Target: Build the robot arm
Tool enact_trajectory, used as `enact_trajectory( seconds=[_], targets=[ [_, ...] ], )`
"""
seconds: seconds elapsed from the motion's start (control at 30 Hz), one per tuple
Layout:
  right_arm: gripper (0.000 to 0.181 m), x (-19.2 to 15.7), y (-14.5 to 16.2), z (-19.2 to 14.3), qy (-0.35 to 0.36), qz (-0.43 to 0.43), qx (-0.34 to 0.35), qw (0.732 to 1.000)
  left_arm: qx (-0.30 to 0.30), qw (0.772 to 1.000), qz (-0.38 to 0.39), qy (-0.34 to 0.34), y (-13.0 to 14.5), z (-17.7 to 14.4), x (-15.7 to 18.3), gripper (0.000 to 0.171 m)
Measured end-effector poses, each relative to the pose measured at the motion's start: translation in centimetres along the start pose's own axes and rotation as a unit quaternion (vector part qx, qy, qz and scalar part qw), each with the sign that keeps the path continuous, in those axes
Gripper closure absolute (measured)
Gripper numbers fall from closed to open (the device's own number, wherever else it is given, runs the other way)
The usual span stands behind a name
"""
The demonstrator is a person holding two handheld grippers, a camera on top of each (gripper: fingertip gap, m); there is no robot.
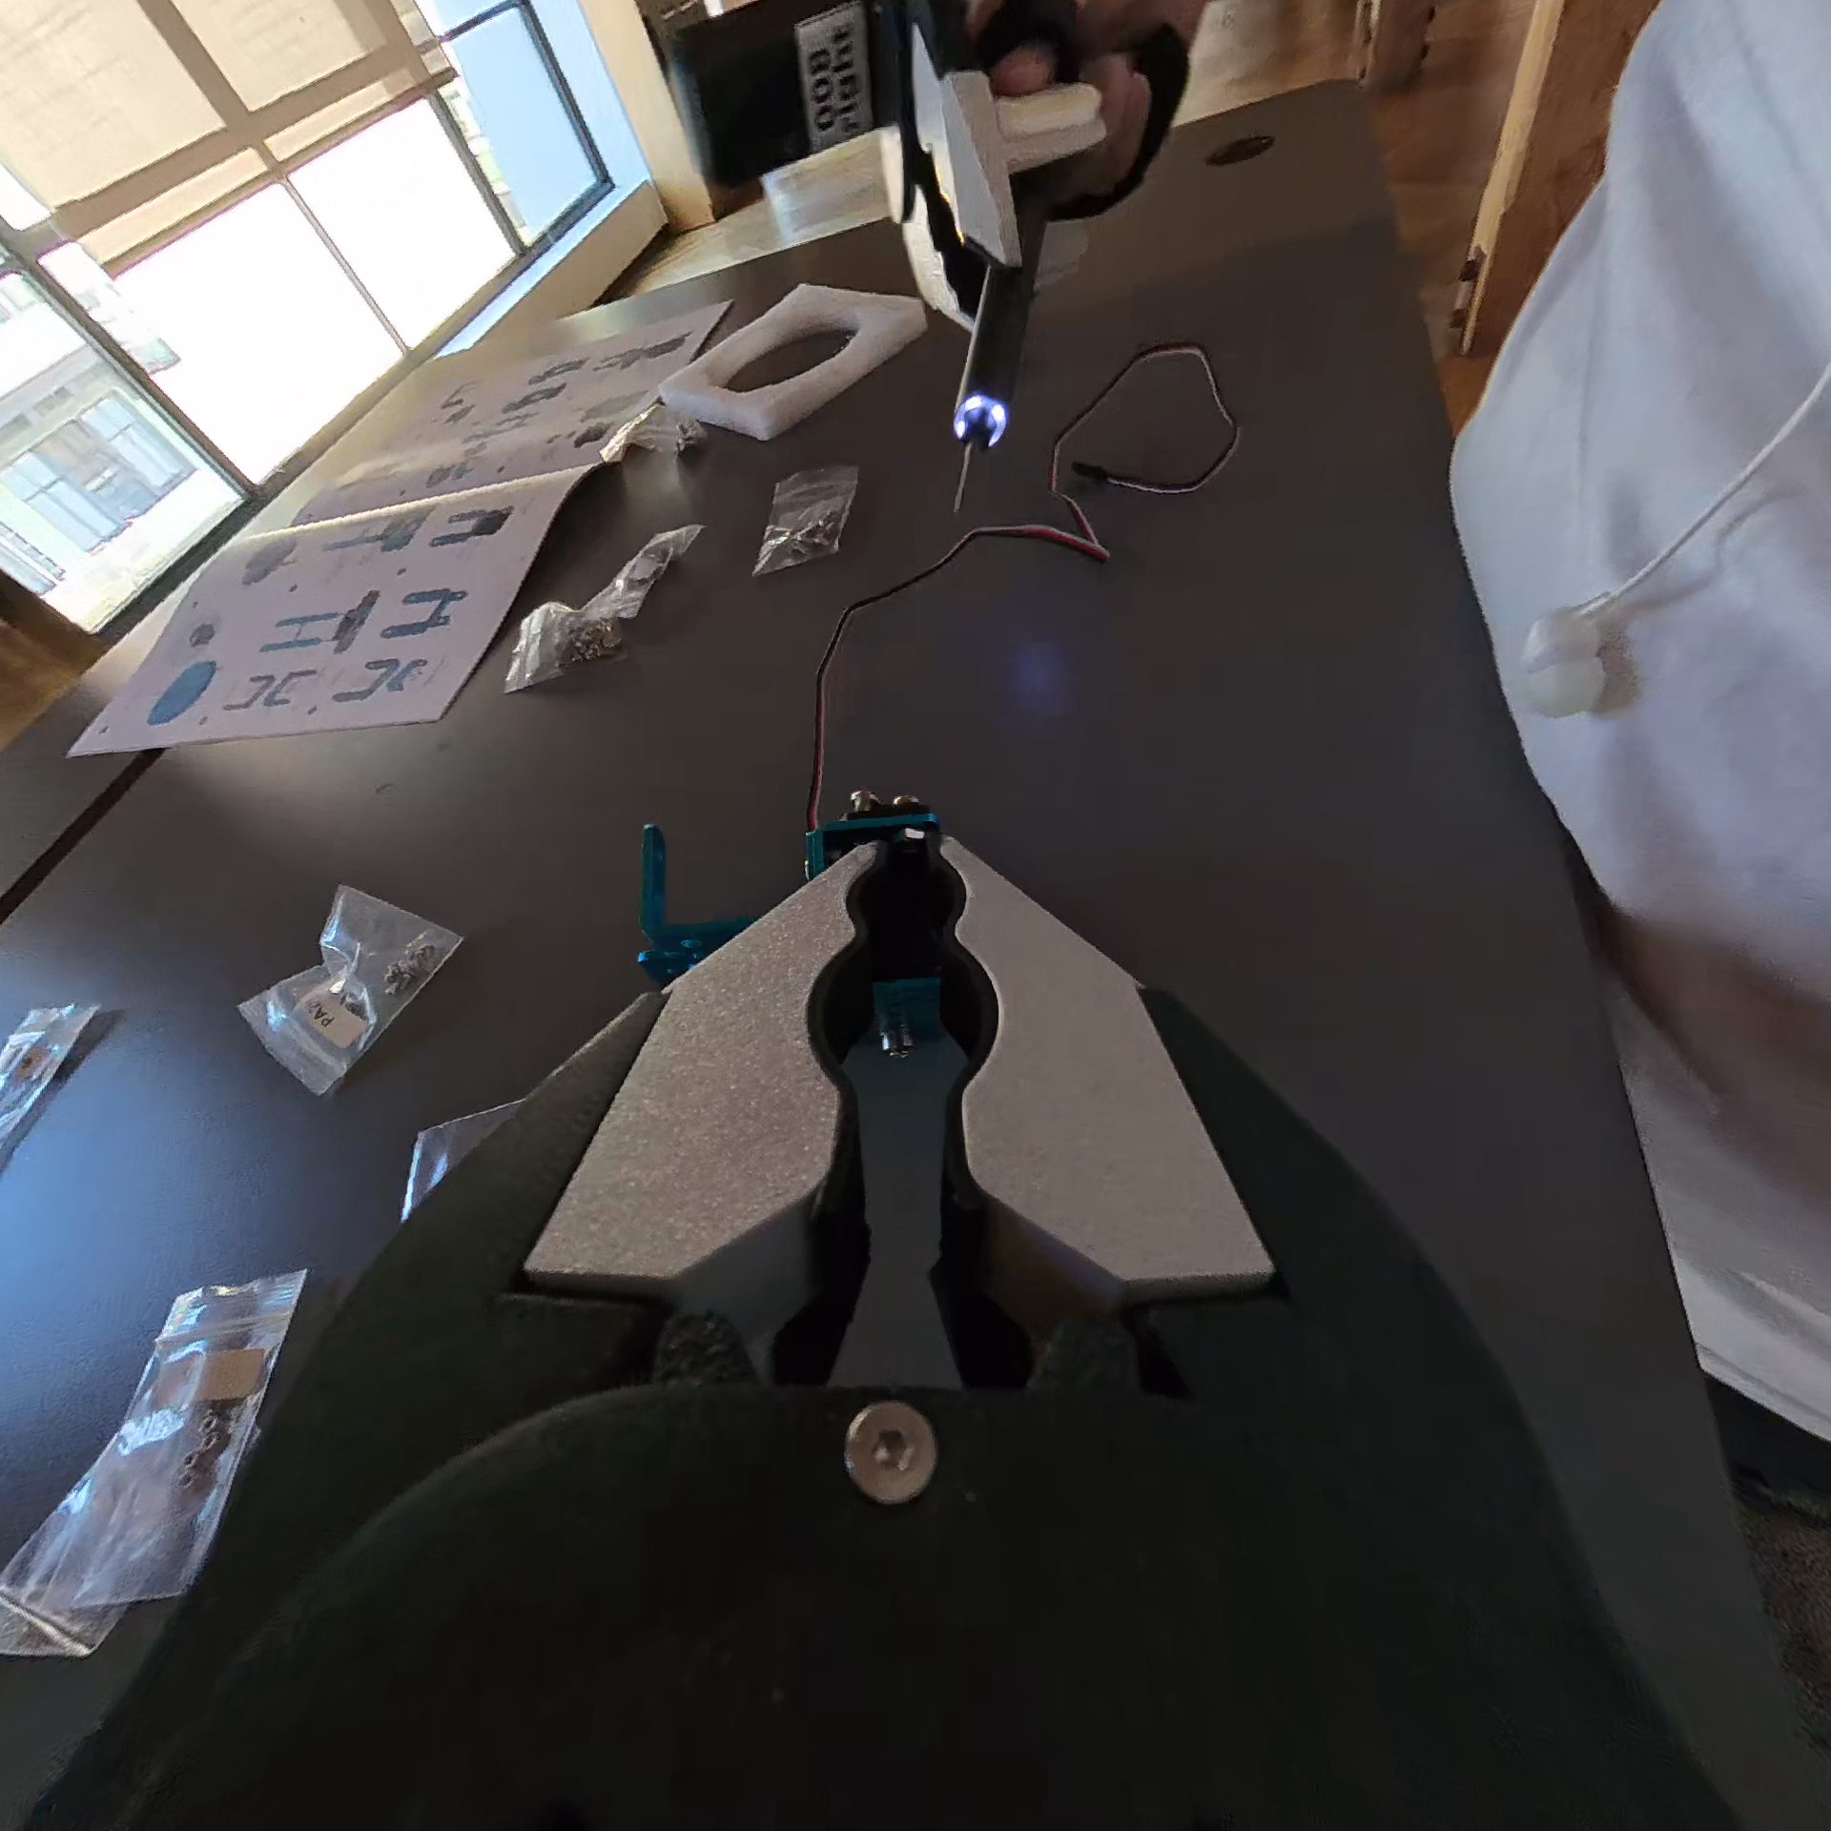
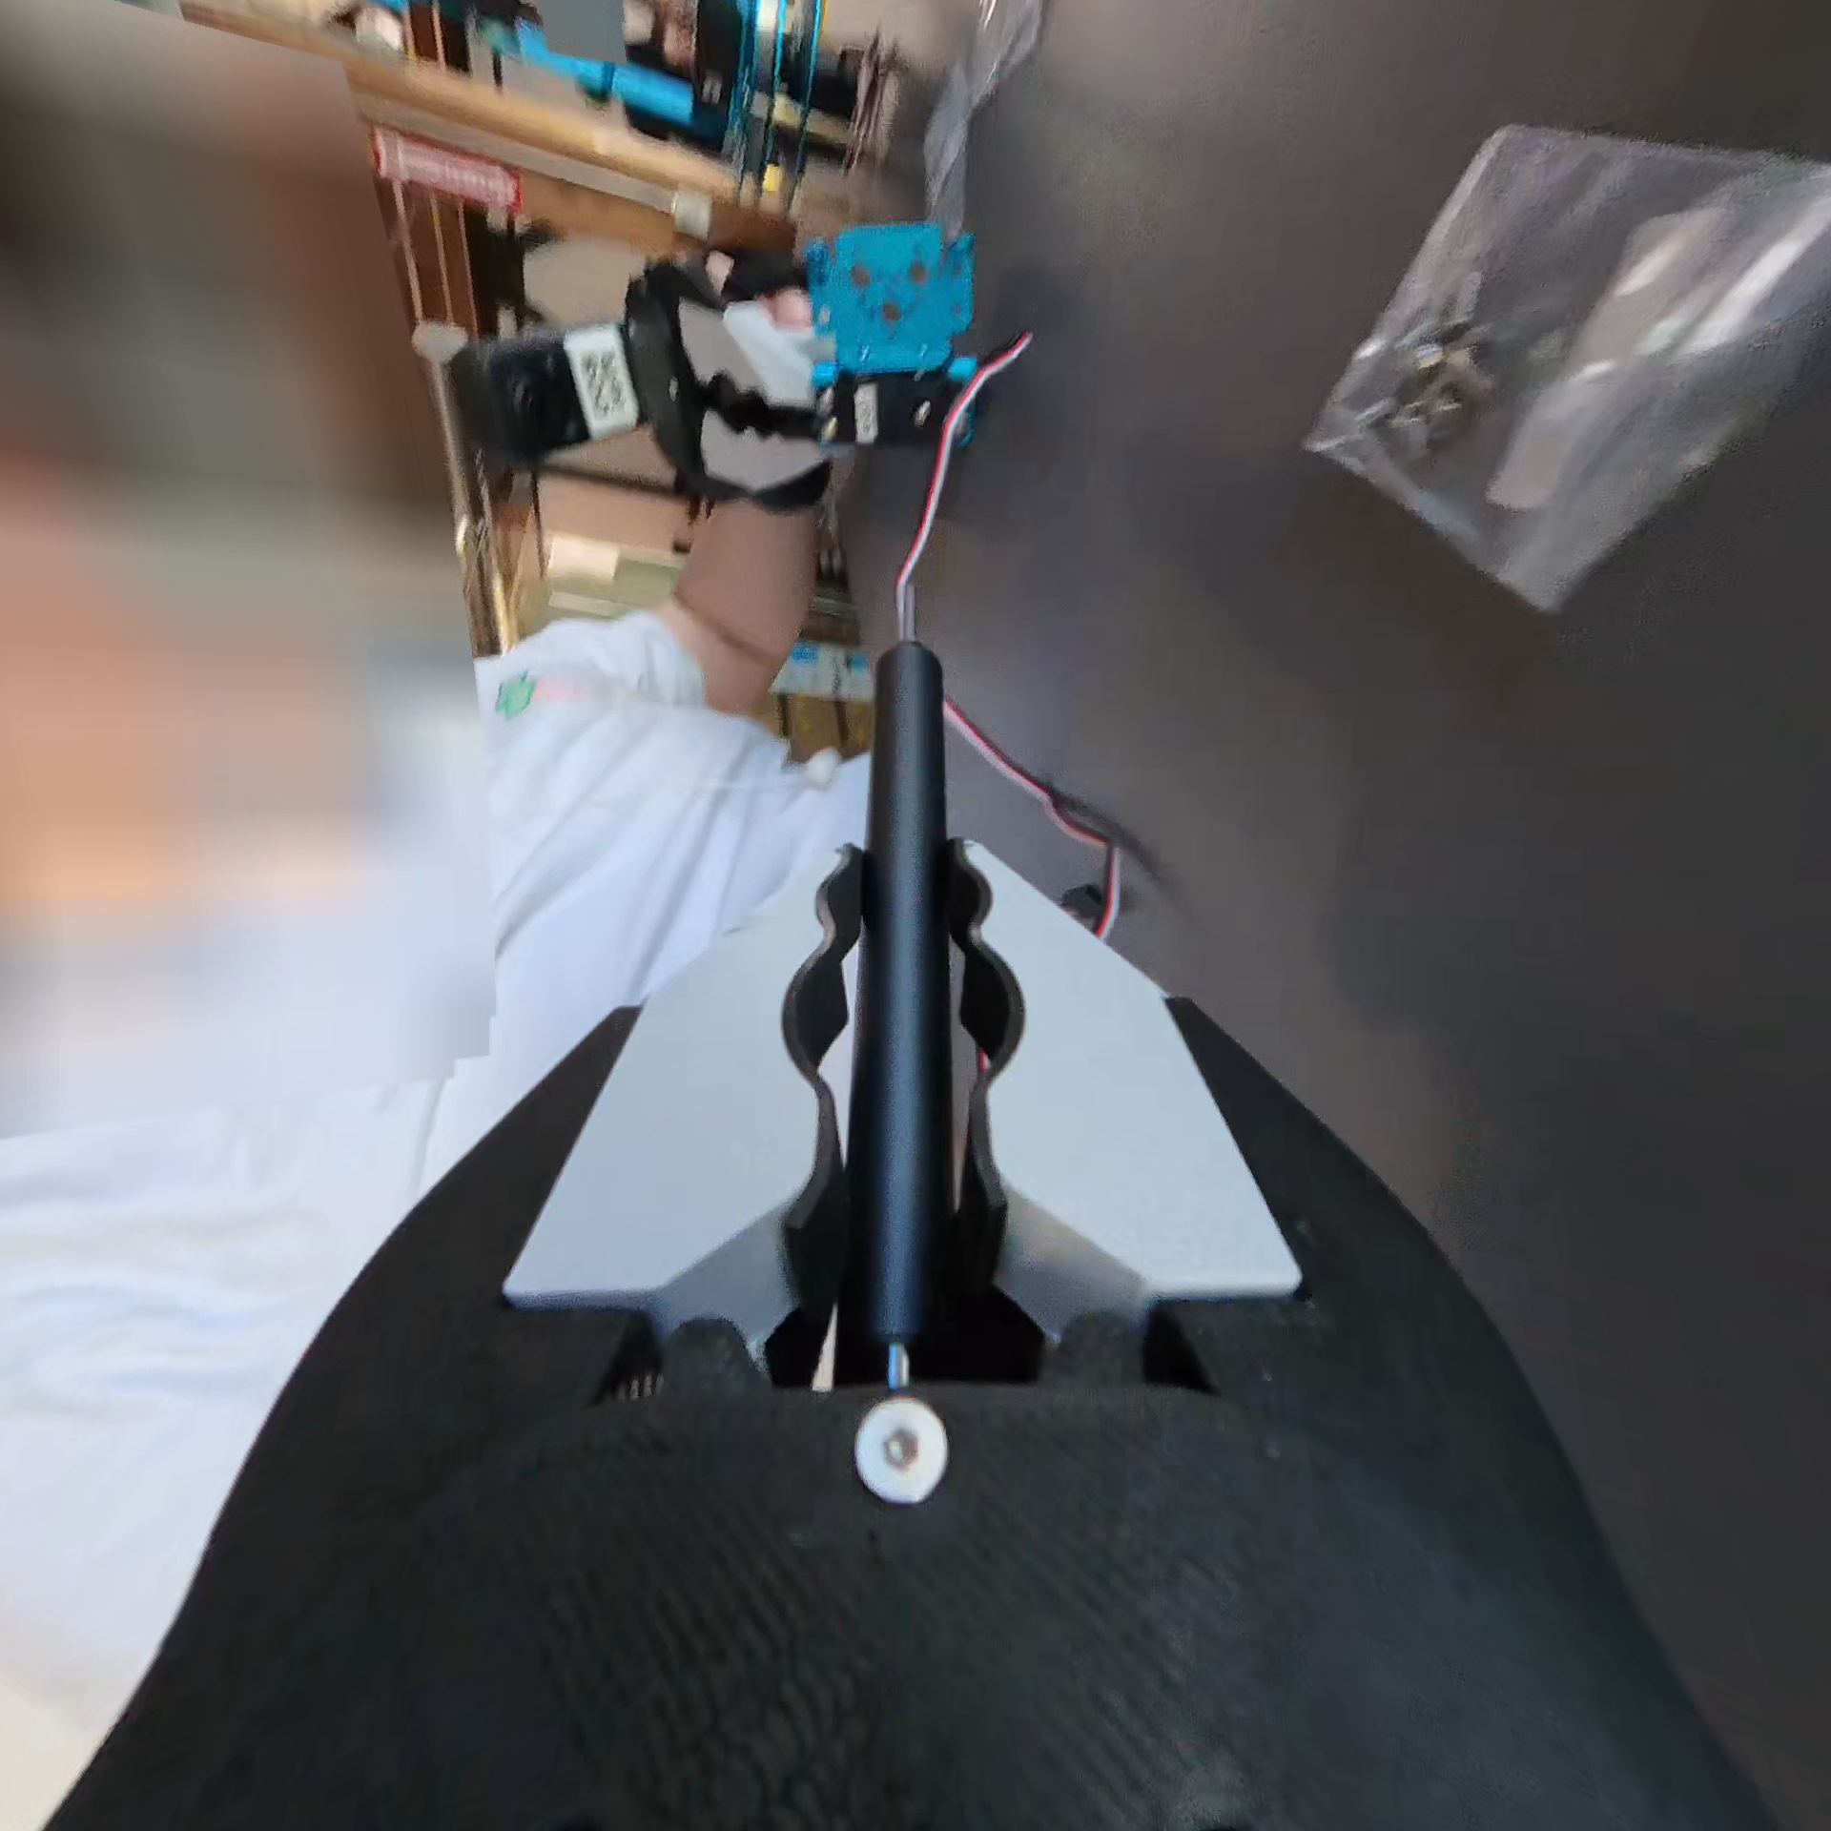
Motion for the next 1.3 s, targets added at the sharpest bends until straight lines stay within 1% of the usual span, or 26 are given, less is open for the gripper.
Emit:
enact_trajectory(
  seconds=[0.07, 0.13, 0.27, 0.3, 0.33, 0.4, 0.43, 0.5, 0.57, 0.6, 0.67, 0.7, 0.77, 0.83, 0.87, 0.93, 0.97, 1.03, 1.13, 1.23, 1.27, 1.3],
  targets=[
    [0.166, 0.5, 0.6, -0.5, 0.036, -0.014, 0.053, 0.998, -0.004, 1.000, -0.005, -0.009, -0.1, 0.1, 0.1, 0.166],
    [0.165, 0.7, 1.2, -0.6, 0.063, -0.013, 0.086, 0.994, -0.008, 1.000, -0.010, -0.015, -0.2, 0.1, 0.2, 0.166],
    [0.162, 0.9, 2.0, -0.6, 0.142, -0.037, 0.122, 0.982, -0.012, 0.999, -0.036, -0.013, -0.2, 0.3, 0.2, 0.166],
    [0.155, 0.9, 2.2, -0.6, 0.164, -0.046, 0.130, 0.977, -0.013, 0.999, -0.040, -0.014, -0.3, 0.3, 0.2, 0.166],
    [0.154, 0.8, 2.3, -0.4, 0.172, -0.062, 0.138, 0.973, -0.014, 0.999, -0.043, -0.015, -0.3, 0.3, 0.2, 0.166],
    [0.155, -0.1, 2.3, 0.0, 0.161, -0.096, 0.172, 0.967, -0.016, 0.999, -0.040, -0.016, -0.3, 0.3, 0.2, 0.166],
    [0.154, -0.7, 2.3, 0.1, 0.173, -0.125, 0.193, 0.958, -0.018, 0.999, -0.035, -0.018, -0.4, 0.3, 0.3, 0.166],
    [0.153, -2.6, 2.0, 0.8, 0.229, -0.211, 0.219, 0.925, -0.020, 0.999, -0.029, -0.027, -0.4, 0.1, 0.4, 0.165],
    [0.155, -4.8, 1.4, 3.3, 0.271, -0.305, 0.202, 0.890, -0.018, 0.999, -0.033, -0.030, -0.3, -0.3, 0.5, 0.165],
    [0.158, -5.6, 1.0, 5.3, 0.275, -0.346, 0.184, 0.878, -0.014, 0.999, -0.040, -0.032, -0.2, -0.5, 0.6, 0.165],
    [0.172, -6.2, 0.1, 10.1, 0.261, -0.408, 0.141, 0.863, 0.001, 0.997, -0.060, -0.041, -0.1, -1.0, 0.6, 0.165],
    [0.179, -6.0, -0.2, 12.5, 0.256, -0.429, 0.120, 0.858, 0.007, 0.997, -0.065, -0.044, -0.2, -1.2, 0.5, 0.165],
    [0.181, -5.2, -0.9, 16.4, 0.262, -0.457, 0.086, 0.845, 0.014, 0.996, -0.071, -0.052, -0.3, -1.6, 0.5, 0.165],
    [0.181, -4.5, -1.8, 18.9, 0.308, -0.481, 0.056, 0.819, 0.025, 0.995, -0.074, -0.063, -0.5, -2.1, 0.3, 0.165],
    [0.181, -4.1, -2.1, 19.9, 0.319, -0.487, 0.040, 0.812, 0.027, 0.994, -0.075, -0.071, -0.5, -2.2, 0.0, 0.165],
    [0.181, -3.5, -2.5, 21.4, 0.314, -0.486, 0.001, 0.815, 0.025, 0.994, -0.074, -0.078, -0.5, -2.3, -0.4, 0.165],
    [0.181, -3.3, -2.7, 21.7, 0.313, -0.488, -0.007, 0.815, 0.022, 0.994, -0.074, -0.078, -0.5, -2.2, -0.7, 0.165],
    [0.181, -3.3, -2.9, 22.1, 0.308, -0.492, -0.008, 0.814, 0.020, 0.995, -0.069, -0.065, -0.5, -2.0, -0.8, 0.165],
    [0.181, -3.2, -3.2, 22.3, 0.297, -0.483, -0.009, 0.824, 0.012, 0.997, -0.050, -0.055, -0.4, -1.3, -0.9, 0.163],
    [0.181, -3.2, -3.4, 22.3, 0.292, -0.488, -0.020, 0.822, -0.019, 0.999, -0.042, -0.026, 0.0, -0.5, -0.8, 0.161],
    [0.181, -3.3, -3.5, 22.3, 0.292, -0.492, -0.025, 0.820, -0.019, 0.999, -0.044, -0.025, 0.0, -0.3, -0.9, 0.160],
    [0.181, -3.3, -3.6, 22.3, 0.296, -0.495, -0.031, 0.816, -0.016, 0.999, -0.043, -0.027, 0.1, -0.3, -1.1, 0.165]
  ],
)
Point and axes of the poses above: each gripper's, where its closed fingertips meet, z out along the fingers, y out of its underside, x = y × z across the jaws, the point moved 10 cm from there along -z, back along the fingers, and after that the axes turned 11 degrees about -y, right-handed, at the moved point
